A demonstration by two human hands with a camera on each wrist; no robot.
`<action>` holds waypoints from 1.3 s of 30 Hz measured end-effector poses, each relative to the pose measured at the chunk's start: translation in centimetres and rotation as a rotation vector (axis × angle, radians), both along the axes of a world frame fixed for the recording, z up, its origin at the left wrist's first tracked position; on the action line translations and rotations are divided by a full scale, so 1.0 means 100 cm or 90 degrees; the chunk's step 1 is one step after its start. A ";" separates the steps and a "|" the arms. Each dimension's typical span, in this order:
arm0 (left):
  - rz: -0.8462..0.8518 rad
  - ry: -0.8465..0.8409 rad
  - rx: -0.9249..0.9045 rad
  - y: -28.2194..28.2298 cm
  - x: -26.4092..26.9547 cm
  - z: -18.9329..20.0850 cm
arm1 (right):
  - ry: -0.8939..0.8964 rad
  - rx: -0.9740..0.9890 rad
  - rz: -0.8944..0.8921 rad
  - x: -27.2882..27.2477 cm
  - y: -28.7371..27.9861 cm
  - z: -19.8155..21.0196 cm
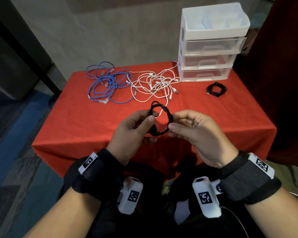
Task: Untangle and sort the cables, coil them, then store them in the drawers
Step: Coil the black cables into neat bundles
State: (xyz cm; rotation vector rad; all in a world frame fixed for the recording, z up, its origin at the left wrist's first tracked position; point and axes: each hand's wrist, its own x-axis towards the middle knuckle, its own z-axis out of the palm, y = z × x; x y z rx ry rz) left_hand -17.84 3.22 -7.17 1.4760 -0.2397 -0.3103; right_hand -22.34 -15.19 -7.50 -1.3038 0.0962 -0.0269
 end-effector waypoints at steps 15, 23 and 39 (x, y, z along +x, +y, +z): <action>-0.014 0.053 -0.035 -0.004 0.001 -0.004 | 0.048 0.067 0.103 -0.003 -0.005 0.003; 0.012 0.009 0.002 -0.006 0.002 -0.001 | 0.085 0.049 0.161 -0.004 -0.010 0.006; 0.077 -0.131 0.133 0.006 0.013 0.007 | 0.034 -0.167 0.175 -0.004 -0.024 0.017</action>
